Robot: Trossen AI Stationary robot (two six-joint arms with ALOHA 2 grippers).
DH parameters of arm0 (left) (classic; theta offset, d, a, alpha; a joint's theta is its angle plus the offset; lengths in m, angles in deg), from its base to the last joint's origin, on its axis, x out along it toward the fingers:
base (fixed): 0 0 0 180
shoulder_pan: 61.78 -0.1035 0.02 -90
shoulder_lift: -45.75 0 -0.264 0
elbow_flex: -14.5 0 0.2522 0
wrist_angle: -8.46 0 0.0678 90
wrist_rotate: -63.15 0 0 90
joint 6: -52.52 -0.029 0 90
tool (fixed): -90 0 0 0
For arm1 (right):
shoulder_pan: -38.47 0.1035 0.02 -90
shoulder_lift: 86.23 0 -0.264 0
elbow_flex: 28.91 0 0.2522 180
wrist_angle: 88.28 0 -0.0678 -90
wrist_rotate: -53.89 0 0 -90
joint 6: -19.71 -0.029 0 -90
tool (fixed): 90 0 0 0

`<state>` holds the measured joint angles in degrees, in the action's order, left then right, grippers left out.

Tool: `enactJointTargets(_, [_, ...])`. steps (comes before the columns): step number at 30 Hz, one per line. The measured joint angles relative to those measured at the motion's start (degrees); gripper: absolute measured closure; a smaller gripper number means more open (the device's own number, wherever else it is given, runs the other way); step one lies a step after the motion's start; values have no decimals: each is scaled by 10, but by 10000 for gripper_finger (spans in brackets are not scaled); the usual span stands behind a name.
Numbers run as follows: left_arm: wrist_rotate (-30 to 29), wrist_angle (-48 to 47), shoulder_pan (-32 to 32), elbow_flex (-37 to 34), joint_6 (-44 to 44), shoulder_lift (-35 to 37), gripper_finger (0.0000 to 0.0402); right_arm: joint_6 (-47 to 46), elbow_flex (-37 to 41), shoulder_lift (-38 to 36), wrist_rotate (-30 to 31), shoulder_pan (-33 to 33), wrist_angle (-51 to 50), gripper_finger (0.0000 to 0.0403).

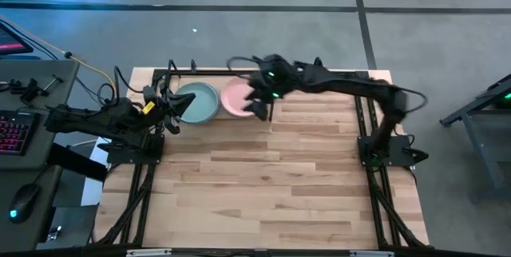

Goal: Place and stack plates onto a shelf
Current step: Return to Home Position

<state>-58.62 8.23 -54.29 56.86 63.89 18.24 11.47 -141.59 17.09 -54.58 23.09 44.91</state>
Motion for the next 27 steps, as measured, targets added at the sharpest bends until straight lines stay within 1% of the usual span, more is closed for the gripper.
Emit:
enactJointTargets(3, [-3,-4,0,0,0,0,401,-15,114,-95,20,8,10,190])
enactJointTargets(5, [-3,-4,0,0,-1,0,401,-57,205,-168,29,14,59,190])
enactJointTargets(8, [-3,-4,0,0,-13,0,402,-129,339,-271,66,37,168,190])
enactJointTargets(10, [-4,-4,0,0,-24,0,401,-171,416,-330,98,60,267,190])
enactJointTargets(12, [-4,-4,0,0,-37,-1,402,-196,478,-377,136,83,357,190])
enactJointTargets(14, [-5,-4,0,0,-45,-2,401,-207,522,-408,172,101,413,190])
enactJointTargets(17, [-15,-5,0,0,-45,-3,401,-224,554,-434,210,114,430,190])
enactJointTargets(20, [-17,-5,0,0,-41,-3,401,-226,559,-443,215,117,434,190])
enactJointTargets(23, [-17,-4,0,0,-40,-3,402,-197,550,-439,215,117,435,194])
enactJointTargets(27, [-16,-5,0,0,-31,-3,401,-131,531,-437,215,117,437,210])
